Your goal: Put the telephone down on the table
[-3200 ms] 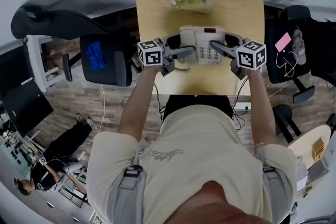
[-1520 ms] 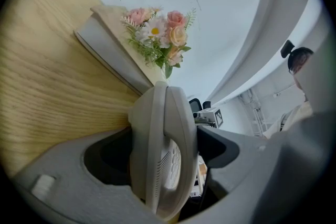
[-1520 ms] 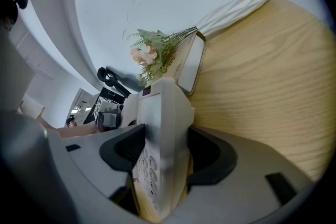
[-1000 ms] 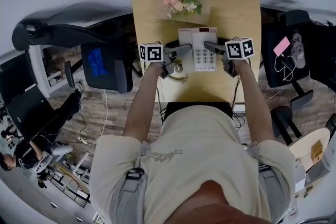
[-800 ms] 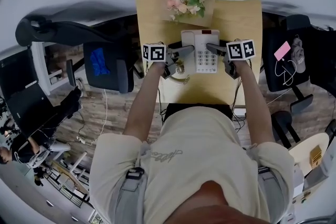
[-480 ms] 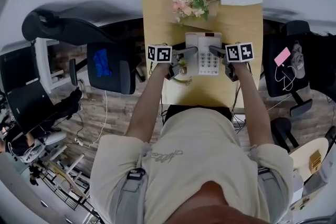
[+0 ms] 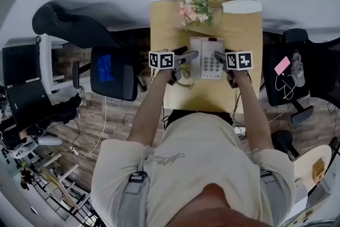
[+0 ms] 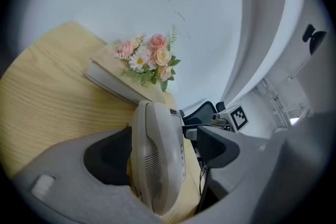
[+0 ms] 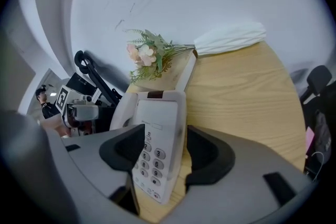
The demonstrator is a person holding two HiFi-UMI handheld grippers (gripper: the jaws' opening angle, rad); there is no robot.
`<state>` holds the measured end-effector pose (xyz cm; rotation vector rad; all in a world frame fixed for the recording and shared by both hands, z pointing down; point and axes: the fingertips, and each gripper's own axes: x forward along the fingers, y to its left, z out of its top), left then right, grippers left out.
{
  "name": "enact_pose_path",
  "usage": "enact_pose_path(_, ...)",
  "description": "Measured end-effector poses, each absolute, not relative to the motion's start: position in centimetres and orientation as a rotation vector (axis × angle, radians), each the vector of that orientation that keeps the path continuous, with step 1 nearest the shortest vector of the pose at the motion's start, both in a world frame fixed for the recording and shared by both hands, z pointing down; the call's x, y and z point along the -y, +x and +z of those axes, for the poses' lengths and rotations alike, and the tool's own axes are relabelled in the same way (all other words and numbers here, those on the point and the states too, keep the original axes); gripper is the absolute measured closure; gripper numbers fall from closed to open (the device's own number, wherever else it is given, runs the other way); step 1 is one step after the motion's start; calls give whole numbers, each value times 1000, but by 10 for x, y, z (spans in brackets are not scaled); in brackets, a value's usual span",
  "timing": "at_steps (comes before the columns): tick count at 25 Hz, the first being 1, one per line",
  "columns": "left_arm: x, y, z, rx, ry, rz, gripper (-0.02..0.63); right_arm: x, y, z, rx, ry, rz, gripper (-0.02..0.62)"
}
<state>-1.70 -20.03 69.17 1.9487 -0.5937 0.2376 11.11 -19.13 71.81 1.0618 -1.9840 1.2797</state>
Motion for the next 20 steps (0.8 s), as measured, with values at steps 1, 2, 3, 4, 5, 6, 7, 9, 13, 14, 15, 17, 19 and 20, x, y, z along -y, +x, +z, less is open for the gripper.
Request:
enact_pose_path(1,198,-17,686,593,1963,239,215,189,112,713,1992,1071,1269,345)
enact_pose_path(2,196,-17,681,592,1981,240,216,188,113,707,2004,1078,1256,345)
enact_pose_path(3,194,-18,676,594,1999,246,216,185,114,701,2018,1084,1240,345)
enact_pose_path(4,191,-18,672,599,2019,256,215,183,115,694,2032,1090,1221,345)
enact_pose_path(5,189,-18,667,606,2039,265,216,180,116,686,2048,1097,1199,347)
enact_pose_path(6,187,-18,662,614,2060,272,216,178,117,679,2066,1104,1175,348)
enact_pose_path(7,186,-18,656,622,2082,276,216,176,118,671,2086,1111,1152,350)
enact_pose_path(9,183,-16,642,627,2132,277,216,172,118,656,2133,1117,1119,360)
enact_pose_path(13,176,-8,608,616,2237,266,219,164,121,620,2216,1142,1048,403)
enact_pose_path(14,175,-6,598,610,2268,265,231,163,120,610,2235,1147,1020,421)
enact_pose_path(15,174,-5,588,608,2302,269,248,163,118,601,2257,1147,991,428)
enact_pose_path(17,175,-2,568,619,2362,266,332,162,114,584,2301,1139,936,443)
enact_pose_path(19,176,-1,550,641,2402,232,407,161,111,568,2334,1139,880,463)
enact_pose_path(20,176,-1,541,655,2417,216,427,161,110,560,2347,1144,848,476)
